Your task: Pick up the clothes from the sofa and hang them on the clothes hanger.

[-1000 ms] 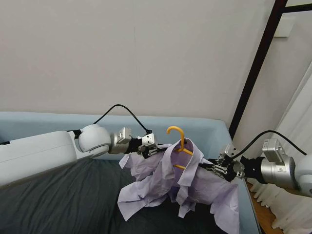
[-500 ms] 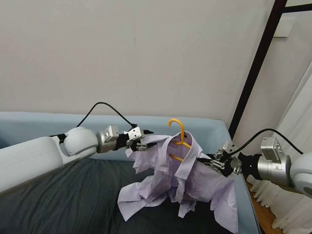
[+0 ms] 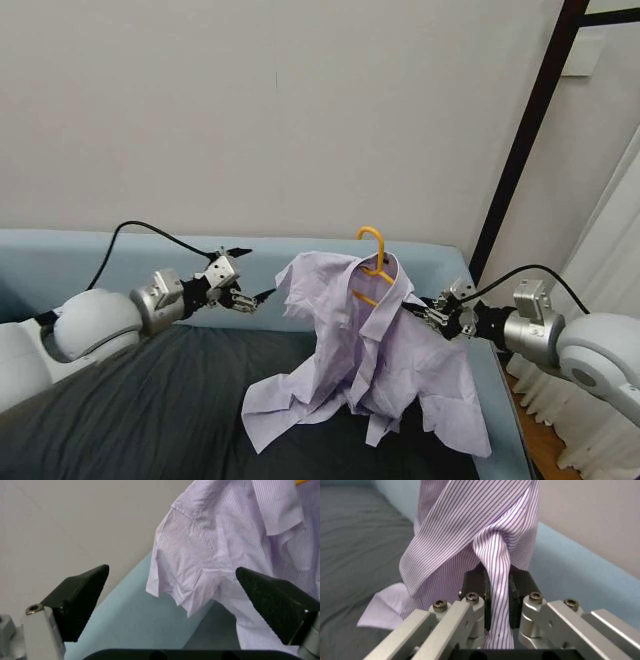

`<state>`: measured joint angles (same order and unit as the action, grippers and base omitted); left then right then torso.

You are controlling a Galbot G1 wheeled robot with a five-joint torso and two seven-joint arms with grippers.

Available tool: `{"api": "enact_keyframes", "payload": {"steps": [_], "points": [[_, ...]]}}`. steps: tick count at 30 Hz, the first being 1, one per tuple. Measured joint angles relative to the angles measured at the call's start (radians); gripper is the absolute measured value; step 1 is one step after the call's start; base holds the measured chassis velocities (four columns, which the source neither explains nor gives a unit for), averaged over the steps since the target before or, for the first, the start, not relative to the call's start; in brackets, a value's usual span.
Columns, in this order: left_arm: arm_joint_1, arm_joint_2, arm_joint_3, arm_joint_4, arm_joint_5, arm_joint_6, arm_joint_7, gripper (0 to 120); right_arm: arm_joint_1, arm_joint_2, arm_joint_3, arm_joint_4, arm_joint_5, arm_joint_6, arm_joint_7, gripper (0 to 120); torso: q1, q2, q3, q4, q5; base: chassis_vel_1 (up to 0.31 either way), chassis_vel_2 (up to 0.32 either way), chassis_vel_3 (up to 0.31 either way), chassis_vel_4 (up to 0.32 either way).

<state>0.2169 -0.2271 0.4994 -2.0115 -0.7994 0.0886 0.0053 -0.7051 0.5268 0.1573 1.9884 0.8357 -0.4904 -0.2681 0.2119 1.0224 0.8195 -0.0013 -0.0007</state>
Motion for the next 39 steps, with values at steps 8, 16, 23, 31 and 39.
{"api": "enact_keyframes", "payload": {"steps": [8,16,23,31,39], "points": [[0.194,-0.116,-0.092,-0.012,-0.056,0.017,-0.198,100,0.068,-0.011,-0.017,-0.041,0.135,-0.039,0.044,8,0.000,0.000,0.000,-0.0008,-0.0003,0.000,0.000,0.000,0.000],[0.239,-0.347,-0.161,-0.008,-0.099,0.064,-0.402,100,0.349,-0.078,-0.163,-0.022,0.489,-0.180,0.225,8,0.000,0.000,0.000,0.0004,-0.0006,0.000,0.000,0.000,0.000],[0.075,-0.500,-0.091,0.013,-0.163,0.031,-0.435,100,0.461,-0.106,-0.181,0.032,0.662,-0.232,0.344,8,0.000,0.000,0.000,-0.0003,0.0004,0.000,0.000,0.000,0.000],[0.031,-0.561,-0.080,0.018,-0.198,0.015,-0.443,100,0.471,-0.127,-0.175,0.059,0.684,-0.236,0.370,8,0.000,0.000,0.000,-0.0003,0.0003,0.000,0.000,0.000,0.000],[0.008,-0.639,-0.057,0.051,-0.207,0.012,-0.452,94,0.410,-0.169,-0.122,0.074,0.679,-0.233,0.383,8,0.000,0.000,0.000,-0.0002,0.0001,0.000,0.000,0.000,0.000]]}}
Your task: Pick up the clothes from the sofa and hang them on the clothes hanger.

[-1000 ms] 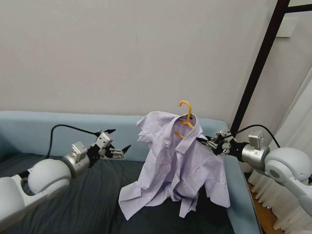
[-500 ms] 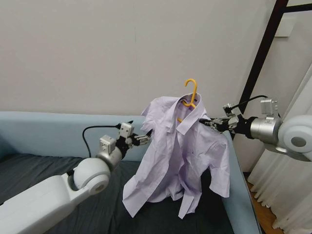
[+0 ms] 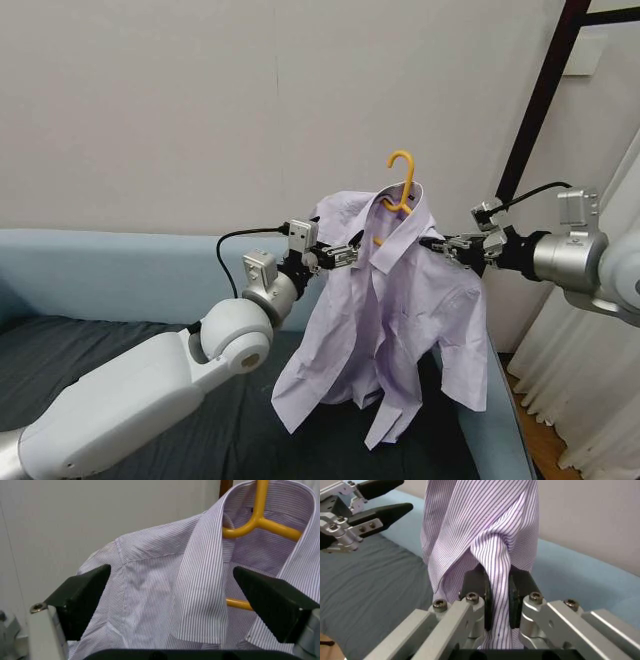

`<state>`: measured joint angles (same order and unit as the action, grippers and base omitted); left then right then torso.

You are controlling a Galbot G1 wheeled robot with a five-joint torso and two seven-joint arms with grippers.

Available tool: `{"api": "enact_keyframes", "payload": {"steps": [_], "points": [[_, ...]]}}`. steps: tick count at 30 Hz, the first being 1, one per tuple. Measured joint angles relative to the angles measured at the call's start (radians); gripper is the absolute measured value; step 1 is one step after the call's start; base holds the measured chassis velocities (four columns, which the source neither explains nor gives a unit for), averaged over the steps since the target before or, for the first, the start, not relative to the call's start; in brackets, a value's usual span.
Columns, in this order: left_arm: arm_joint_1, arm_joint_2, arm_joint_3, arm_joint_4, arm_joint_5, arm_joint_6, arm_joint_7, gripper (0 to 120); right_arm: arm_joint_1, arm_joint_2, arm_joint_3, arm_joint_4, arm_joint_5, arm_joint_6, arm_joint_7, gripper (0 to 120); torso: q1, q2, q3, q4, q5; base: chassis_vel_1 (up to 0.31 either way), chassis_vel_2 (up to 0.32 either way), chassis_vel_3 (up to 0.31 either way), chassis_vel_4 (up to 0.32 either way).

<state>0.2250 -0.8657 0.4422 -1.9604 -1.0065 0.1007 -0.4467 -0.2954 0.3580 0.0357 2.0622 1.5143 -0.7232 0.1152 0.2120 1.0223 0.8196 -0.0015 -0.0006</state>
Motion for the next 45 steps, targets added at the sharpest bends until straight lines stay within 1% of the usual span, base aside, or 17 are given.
{"api": "enact_keyframes", "payload": {"steps": [2,3,5,6,7,9,11,12,16,17,18,21,23,24,26,35,45], "points": [[-0.001,-0.011,0.007,0.011,0.003,-0.005,0.005,88,-0.004,-0.002,0.004,0.004,0.009,0.001,0.010,8,0.000,0.000,0.000,0.0001,0.0000,0.000,0.000,0.000,0.000],[-0.001,-0.011,0.007,0.011,0.003,-0.005,0.005,88,-0.004,-0.002,0.004,0.004,0.009,0.001,0.010,8,0.000,0.000,0.000,0.0001,0.0000,0.000,0.000,0.000,0.000],[0.001,-0.027,0.012,0.021,0.004,-0.005,0.010,77,-0.008,-0.002,0.009,0.016,0.023,0.002,0.022,8,0.000,0.000,0.000,0.0002,-0.0002,0.000,0.000,0.000,0.000],[0.003,-0.032,0.014,0.024,0.004,-0.005,0.011,73,-0.009,-0.002,0.011,0.022,0.028,0.003,0.028,8,0.000,0.000,0.000,0.0002,-0.0002,0.000,0.000,0.000,0.000],[0.003,-0.032,0.014,0.024,0.004,-0.005,0.011,73,-0.009,-0.002,0.011,0.022,0.028,0.003,0.028,8,0.000,0.000,0.000,0.0002,-0.0002,0.000,0.000,0.000,0.000],[0.005,-0.038,0.015,0.029,0.004,-0.005,0.013,62,-0.013,-0.006,0.015,0.034,0.036,0.004,0.033,8,0.000,0.000,0.000,0.0001,-0.0002,0.000,0.000,0.000,0.000],[0.006,-0.039,0.016,0.031,0.004,-0.005,0.014,53,-0.016,-0.010,0.016,0.039,0.038,0.005,0.035,8,0.000,0.000,0.000,0.0002,-0.0003,0.000,0.000,0.000,0.000],[0.006,-0.039,0.016,0.031,0.004,-0.005,0.014,53,-0.016,-0.010,0.016,0.039,0.038,0.005,0.035,8,0.000,0.000,0.000,0.0002,-0.0003,0.000,0.000,0.000,0.000],[0.011,-0.040,0.019,0.032,0.006,-0.007,0.016,36,-0.017,-0.011,0.018,0.045,0.045,0.007,0.041,8,0.000,0.000,0.000,0.0001,-0.0002,0.000,0.000,0.000,0.000],[0.011,-0.040,0.019,0.032,0.006,-0.007,0.016,36,-0.017,-0.011,0.018,0.045,0.045,0.007,0.041,8,0.000,0.000,0.000,0.0001,-0.0002,0.000,0.000,0.000,0.000],[0.015,-0.040,0.020,0.031,0.009,-0.007,0.019,30,-0.017,-0.011,0.018,0.049,0.050,0.007,0.045,8,0.000,0.000,0.000,0.0002,-0.0002,0.000,0.000,0.000,0.000],[0.020,-0.046,0.022,0.029,0.012,-0.007,0.023,17,-0.019,-0.019,0.018,0.062,0.063,0.008,0.053,8,0.000,0.000,0.000,0.0003,-0.0004,0.000,0.000,0.000,0.000],[0.020,-0.048,0.022,0.029,0.012,-0.007,0.023,15,-0.019,-0.021,0.018,0.064,0.066,0.008,0.056,8,0.000,0.000,0.000,0.0002,-0.0004,0.000,0.000,0.000,0.000],[0.020,-0.054,0.023,0.029,0.012,-0.007,0.023,9,-0.020,-0.022,0.018,0.067,0.073,0.008,0.064,8,0.000,0.000,0.000,0.0001,-0.0003,0.000,0.000,0.000,0.000],[0.016,-0.067,0.022,0.029,0.016,-0.002,0.023,2,-0.021,-0.023,0.017,0.070,0.082,0.008,0.076,8,0.000,0.000,0.000,0.0002,-0.0003,0.000,0.000,0.000,0.000],[-0.026,-0.126,0.015,0.026,0.019,0.058,-0.014,0,-0.014,-0.020,0.019,0.067,0.116,0.007,0.113,8,0.000,0.000,0.000,0.0000,-0.0002,0.000,0.000,0.000,0.000],[-0.028,-0.143,0.027,0.024,0.027,0.099,-0.059,0,-0.014,0.003,0.018,0.071,0.134,0.005,0.131,8,0.000,0.000,0.000,0.0002,-0.0002,0.000,0.000,0.000,0.000]]}}
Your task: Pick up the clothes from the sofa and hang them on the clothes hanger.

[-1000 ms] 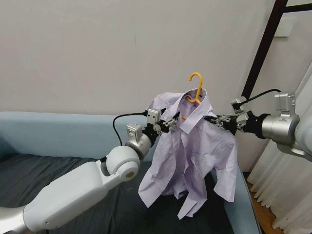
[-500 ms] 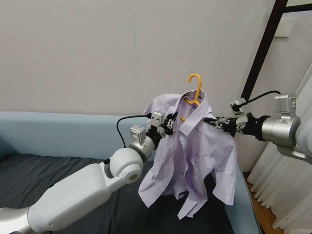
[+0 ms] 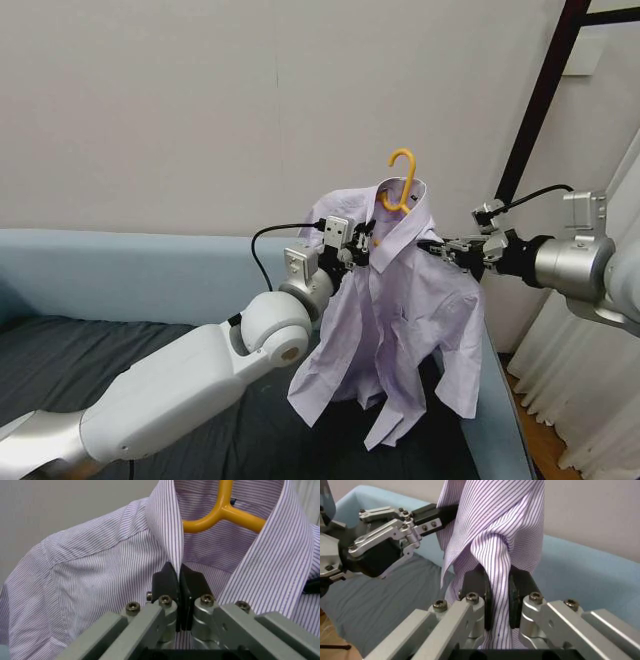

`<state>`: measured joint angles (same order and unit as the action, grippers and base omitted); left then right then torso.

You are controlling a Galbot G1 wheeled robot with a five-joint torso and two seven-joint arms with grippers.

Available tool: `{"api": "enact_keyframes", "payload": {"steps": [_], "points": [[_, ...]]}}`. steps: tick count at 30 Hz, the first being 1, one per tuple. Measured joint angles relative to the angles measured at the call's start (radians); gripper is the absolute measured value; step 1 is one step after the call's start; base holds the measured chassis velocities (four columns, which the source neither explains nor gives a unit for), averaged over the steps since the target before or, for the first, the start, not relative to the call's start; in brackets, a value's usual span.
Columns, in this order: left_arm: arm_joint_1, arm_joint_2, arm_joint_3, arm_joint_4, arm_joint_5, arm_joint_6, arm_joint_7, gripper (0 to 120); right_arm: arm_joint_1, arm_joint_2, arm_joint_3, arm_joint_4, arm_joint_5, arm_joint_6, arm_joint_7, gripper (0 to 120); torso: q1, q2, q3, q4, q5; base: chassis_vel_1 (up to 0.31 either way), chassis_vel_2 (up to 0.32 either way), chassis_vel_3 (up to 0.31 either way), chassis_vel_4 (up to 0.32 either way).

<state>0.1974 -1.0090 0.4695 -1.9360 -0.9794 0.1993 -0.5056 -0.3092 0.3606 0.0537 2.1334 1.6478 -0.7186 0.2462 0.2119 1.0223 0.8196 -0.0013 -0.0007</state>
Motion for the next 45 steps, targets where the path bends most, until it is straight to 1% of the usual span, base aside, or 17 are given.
{"api": "enact_keyframes", "payload": {"steps": [8,11,14,20,21,24,26,27,30,32,33,36,37,40,41,42,45], "points": [[0.005,0.014,0.008,-0.028,-0.004,0.023,-0.028,0,-0.001,0.006,0.000,0.008,0.006,0.000,0.006,8,0.000,0.000,0.000,-0.0001,0.0000,0.000,0.000,0.000,0.000],[0.021,0.039,0.009,-0.055,0.013,0.044,-0.046,12,-0.002,0.006,0.004,0.005,0.011,0.001,0.007,8,0.000,0.000,0.000,-0.0002,-0.0002,0.000,0.000,0.000,0.000],[0.031,0.066,0.010,-0.072,0.039,0.060,-0.056,19,-0.002,0.006,0.008,-0.004,0.015,0.002,0.010,8,0.000,0.000,0.000,-0.0002,-0.0002,0.000,0.000,0.000,0.000],[0.100,0.186,-0.003,-0.144,0.146,0.075,-0.036,43,0.014,-0.002,0.017,-0.011,0.056,0.003,0.056,8,0.000,0.000,0.000,0.0000,-0.0004,0.000,0.000,0.000,0.000],[0.153,0.221,-0.029,-0.177,0.169,0.062,-0.030,50,0.029,0.000,0.018,-0.010,0.085,0.002,0.094,8,0.000,0.000,0.000,-0.0003,-0.0003,0.000,0.000,0.000,0.000],[0.229,0.253,-0.066,-0.209,0.198,0.040,-0.020,56,0.047,0.007,0.018,-0.015,0.125,0.001,0.139,8,0.000,0.000,0.000,-0.0003,-0.0006,0.000,0.000,0.000,0.000],[0.378,0.298,-0.187,-0.257,0.252,-0.011,0.011,67,0.066,0.020,0.019,-0.034,0.153,0.002,0.165,8,0.000,0.000,0.000,0.0001,-0.0003,0.000,0.000,0.000,0.000],[0.378,0.298,-0.187,-0.257,0.252,-0.011,0.011,67,0.066,0.020,0.019,-0.034,0.153,0.002,0.165,8,0.000,0.000,0.000,0.0001,-0.0003,0.000,0.000,0.000,0.000],[0.594,0.311,-0.369,-0.307,0.284,-0.073,0.052,79,0.094,0.040,0.020,-0.059,0.164,0.006,0.169,8,0.000,0.000,0.000,0.0002,-0.0002,0.000,0.000,0.000,0.000],[0.821,0.291,-0.503,-0.337,0.350,-0.148,0.069,88,0.148,0.057,0.013,-0.094,0.191,0.000,0.183,8,0.000,0.000,0.000,0.0001,-0.0002,0.000,0.000,0.000,0.000],[0.821,0.291,-0.503,-0.337,0.350,-0.148,0.069,88,0.148,0.057,0.013,-0.094,0.191,0.000,0.183,8,0.000,0.000,0.000,0.0001,-0.0002,0.000,0.000,0.000,0.000],[1.077,0.219,-0.626,-0.332,0.492,-0.250,0.094,98,0.243,0.056,-0.027,-0.136,0.226,-0.010,0.195,8,0.000,0.000,0.000,0.0003,-0.0001,0.000,0.000,0.000,0.000],[1.126,0.195,-0.653,-0.321,0.527,-0.275,0.097,99,0.276,0.052,-0.049,-0.143,0.233,-0.011,0.197,8,0.000,0.000,0.000,0.0002,-0.0001,0.000,0.000,0.000,0.000],[1.171,0.163,-0.678,-0.305,0.565,-0.303,0.103,100,0.307,0.049,-0.068,-0.150,0.239,-0.011,0.200,8,0.000,0.000,0.000,0.0002,0.0002,0.000,0.000,0.000,0.000],[1.271,0.052,-0.735,-0.251,0.659,-0.374,0.118,100,0.405,0.045,-0.132,-0.169,0.261,-0.013,0.213,8,0.000,0.000,0.000,-0.0006,0.0000,0.000,0.000,0.000,0.000],[1.271,0.052,-0.735,-0.251,0.659,-0.374,0.118,100,0.405,0.045,-0.132,-0.169,0.261,-0.013,0.213,8,0.000,0.000,0.000,-0.0006,0.0000,0.000,0.000,0.000,0.000],[1.391,-0.084,-0.786,-0.189,0.729,-0.475,0.142,100,0.474,0.071,-0.173,-0.201,0.257,-0.013,0.225,8,0.000,0.000,0.000,-0.0007,-0.0004,0.000,0.000,0.000,0.000]]}}
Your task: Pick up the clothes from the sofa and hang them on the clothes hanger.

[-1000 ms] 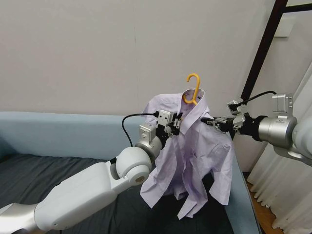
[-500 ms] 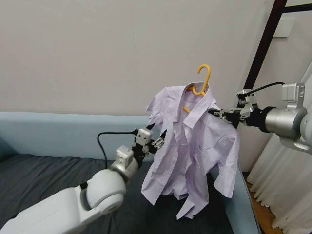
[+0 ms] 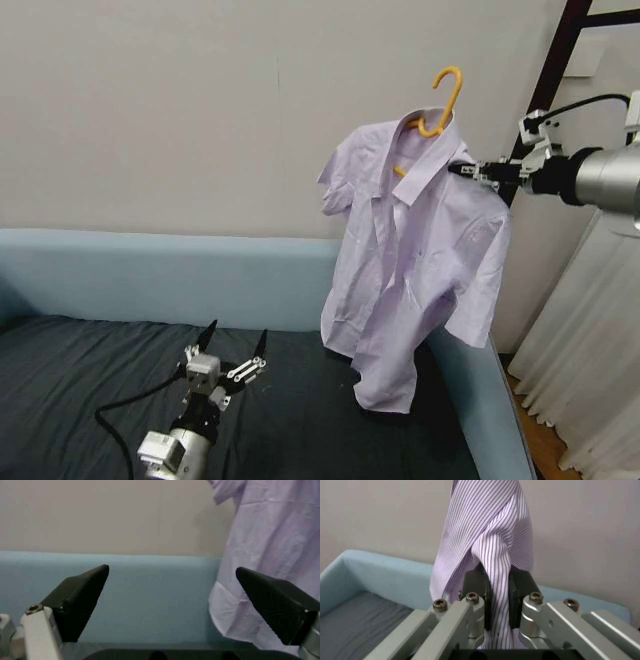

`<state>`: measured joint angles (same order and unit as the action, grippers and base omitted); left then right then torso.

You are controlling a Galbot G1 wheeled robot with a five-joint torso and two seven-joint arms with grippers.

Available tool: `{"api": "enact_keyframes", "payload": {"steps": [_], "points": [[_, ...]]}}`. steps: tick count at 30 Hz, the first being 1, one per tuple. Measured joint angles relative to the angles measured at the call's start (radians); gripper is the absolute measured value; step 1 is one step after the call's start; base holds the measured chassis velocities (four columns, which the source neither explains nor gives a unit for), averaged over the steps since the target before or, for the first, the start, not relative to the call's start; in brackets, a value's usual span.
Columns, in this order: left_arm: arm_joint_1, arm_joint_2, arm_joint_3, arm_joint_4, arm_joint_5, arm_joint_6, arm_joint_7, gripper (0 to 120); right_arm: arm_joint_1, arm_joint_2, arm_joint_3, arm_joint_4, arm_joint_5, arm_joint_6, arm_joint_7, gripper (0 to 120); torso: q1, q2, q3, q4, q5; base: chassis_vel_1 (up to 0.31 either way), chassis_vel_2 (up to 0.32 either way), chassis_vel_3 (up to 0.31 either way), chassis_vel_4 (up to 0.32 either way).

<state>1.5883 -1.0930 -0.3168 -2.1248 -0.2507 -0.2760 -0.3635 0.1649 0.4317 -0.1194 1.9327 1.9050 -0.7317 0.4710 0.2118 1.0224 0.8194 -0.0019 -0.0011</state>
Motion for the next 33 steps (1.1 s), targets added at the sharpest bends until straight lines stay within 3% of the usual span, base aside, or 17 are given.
{"api": "enact_keyframes", "payload": {"steps": [1,6,11,15,24,26,33], "points": [[0.000,0.000,0.000,0.000,0.000,0.000,0.000,100,0.000,0.000,0.000,0.000,0.000,0.000,0.000,8,0.000,0.000,0.000,0.0000,0.0000,0.000,0.000,0.000,0.000],[0.131,-0.155,-0.047,0.034,0.062,-0.112,0.014,100,0.109,0.150,-0.021,-0.170,-0.127,0.000,0.036,8,0.000,0.000,0.000,0.0012,0.0005,0.000,0.000,0.000,0.000],[0.158,-0.191,-0.048,0.043,0.087,-0.141,0.016,100,0.179,0.185,-0.061,-0.220,-0.160,0.000,0.065,8,0.000,0.000,0.000,0.0009,0.0004,0.000,0.000,0.000,0.000],[0.178,-0.247,-0.037,0.070,0.107,-0.172,0.014,100,0.326,0.203,-0.153,-0.249,-0.099,-0.001,0.224,8,0.000,0.000,0.000,0.0003,0.0003,0.000,0.000,0.000,0.000],[0.148,-0.252,-0.029,0.087,0.105,-0.166,0.004,100,0.541,0.218,-0.332,-0.282,-0.025,-0.002,0.457,8,0.000,0.000,0.000,0.0004,0.0003,0.000,0.000,0.000,0.000],[0.142,-0.249,-0.031,0.096,0.101,-0.159,-0.005,100,0.651,0.238,-0.475,-0.316,-0.022,-0.003,0.578,8,0.000,0.000,0.000,0.0008,0.0002,0.000,0.000,0.000,0.000],[0.136,-0.249,-0.029,0.102,0.096,-0.151,-0.011,100,0.719,0.239,-0.589,-0.330,-0.004,-0.003,0.690,8,0.000,0.000,0.000,0.0007,0.0004,0.000,0.000,0.000,0.000]]}}
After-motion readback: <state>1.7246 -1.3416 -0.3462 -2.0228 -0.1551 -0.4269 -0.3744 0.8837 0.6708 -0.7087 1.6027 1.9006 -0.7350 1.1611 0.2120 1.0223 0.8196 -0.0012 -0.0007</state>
